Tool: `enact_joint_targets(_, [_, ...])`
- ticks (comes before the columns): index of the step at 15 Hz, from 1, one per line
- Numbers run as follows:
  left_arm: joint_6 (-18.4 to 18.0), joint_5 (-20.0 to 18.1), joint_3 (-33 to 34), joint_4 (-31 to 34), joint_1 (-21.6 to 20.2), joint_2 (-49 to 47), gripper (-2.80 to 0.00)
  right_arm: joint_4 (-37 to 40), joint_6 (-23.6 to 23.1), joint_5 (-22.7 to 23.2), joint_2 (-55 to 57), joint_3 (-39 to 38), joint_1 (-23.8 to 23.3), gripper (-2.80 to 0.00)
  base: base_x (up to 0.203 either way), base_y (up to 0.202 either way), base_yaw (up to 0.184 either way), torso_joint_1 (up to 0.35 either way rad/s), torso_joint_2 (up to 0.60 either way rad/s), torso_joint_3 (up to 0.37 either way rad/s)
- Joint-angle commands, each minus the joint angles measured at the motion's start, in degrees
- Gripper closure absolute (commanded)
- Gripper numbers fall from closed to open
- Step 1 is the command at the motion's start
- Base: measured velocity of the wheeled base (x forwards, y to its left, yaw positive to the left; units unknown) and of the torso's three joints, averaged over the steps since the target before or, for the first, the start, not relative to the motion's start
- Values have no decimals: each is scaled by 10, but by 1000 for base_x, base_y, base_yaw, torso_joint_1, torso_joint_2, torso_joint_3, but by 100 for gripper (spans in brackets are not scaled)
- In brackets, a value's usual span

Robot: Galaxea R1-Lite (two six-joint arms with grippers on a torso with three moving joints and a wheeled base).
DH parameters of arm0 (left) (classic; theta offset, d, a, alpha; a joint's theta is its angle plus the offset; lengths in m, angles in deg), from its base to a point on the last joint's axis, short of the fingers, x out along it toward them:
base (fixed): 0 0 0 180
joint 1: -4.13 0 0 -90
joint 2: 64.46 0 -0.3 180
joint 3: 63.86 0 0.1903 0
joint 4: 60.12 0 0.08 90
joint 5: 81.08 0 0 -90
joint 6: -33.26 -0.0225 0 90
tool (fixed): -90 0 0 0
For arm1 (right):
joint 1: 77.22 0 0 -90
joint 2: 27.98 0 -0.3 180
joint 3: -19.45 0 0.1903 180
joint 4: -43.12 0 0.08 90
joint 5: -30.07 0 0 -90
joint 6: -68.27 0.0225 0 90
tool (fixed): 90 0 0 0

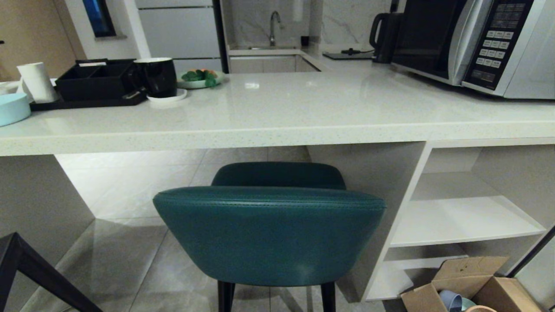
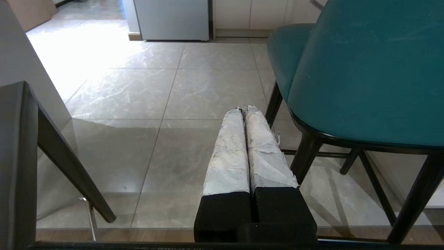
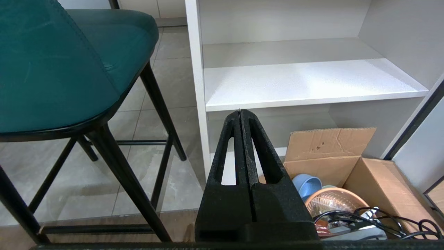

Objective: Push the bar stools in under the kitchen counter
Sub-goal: Pull the blue chair out from under the dining table

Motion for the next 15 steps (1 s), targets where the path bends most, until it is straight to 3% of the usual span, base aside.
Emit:
enact_joint_targets(1, [0,0,9,0,0,-1,0,0,0,0,-1,0,0,0,0,0,0,0,0,0])
enact_joint_targets(8, [0,0,9,0,0,0,0,0,0,0,-1,0,0,0,0,0,0,122,-338,-220])
enact_joint_targets(13, [-2,1,10,-5,0,0,0,0,-2,1,-1,0,-1,0,0,0,0,27,-67,-40])
enact_joint_targets(15, [-17,-6,0,-6,-1,0,0,2,-34,18,2,19,0,0,0,0,0,0,0,0])
